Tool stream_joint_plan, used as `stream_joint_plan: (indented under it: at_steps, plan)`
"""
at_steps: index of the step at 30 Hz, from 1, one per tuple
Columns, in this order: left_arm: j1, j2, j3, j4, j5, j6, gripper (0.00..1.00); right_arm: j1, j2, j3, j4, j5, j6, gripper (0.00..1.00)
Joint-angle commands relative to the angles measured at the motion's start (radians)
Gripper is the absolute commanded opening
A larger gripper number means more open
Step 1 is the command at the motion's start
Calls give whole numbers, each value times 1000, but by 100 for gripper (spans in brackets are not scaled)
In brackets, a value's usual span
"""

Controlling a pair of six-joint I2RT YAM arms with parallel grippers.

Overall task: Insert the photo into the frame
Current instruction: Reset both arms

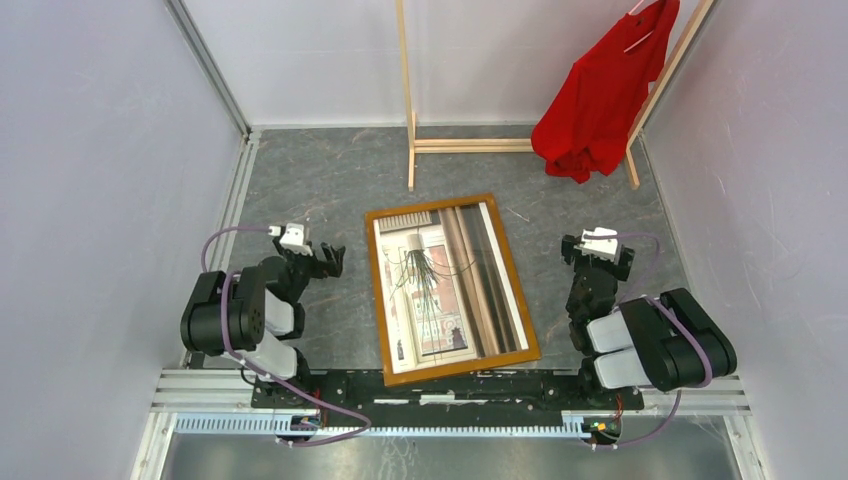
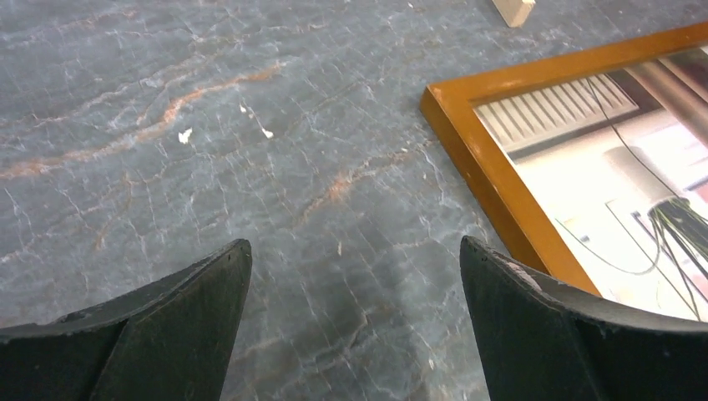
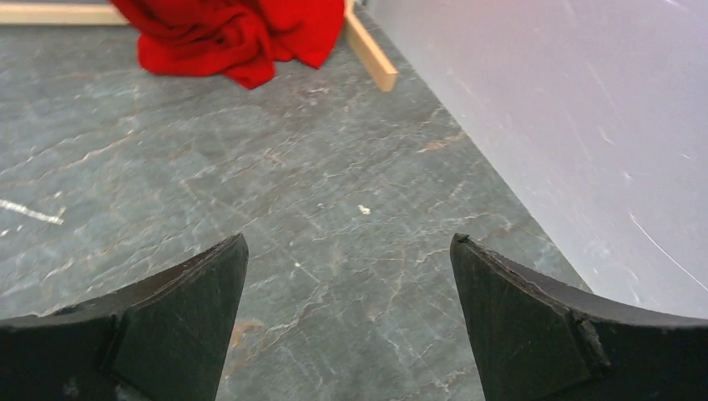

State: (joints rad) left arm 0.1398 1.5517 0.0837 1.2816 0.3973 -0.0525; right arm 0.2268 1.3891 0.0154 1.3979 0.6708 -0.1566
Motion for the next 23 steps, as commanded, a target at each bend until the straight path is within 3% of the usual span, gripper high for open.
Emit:
stream_joint_plan:
  at_steps: [1,23]
  plan:
    - [-63,-23,122,-46,-115,72,100,-31,-6,-106,31,-140,-29,98]
    - [-74,-9,125,-21,-134,59,100,-45,-10,-109,38,-155,-24,98]
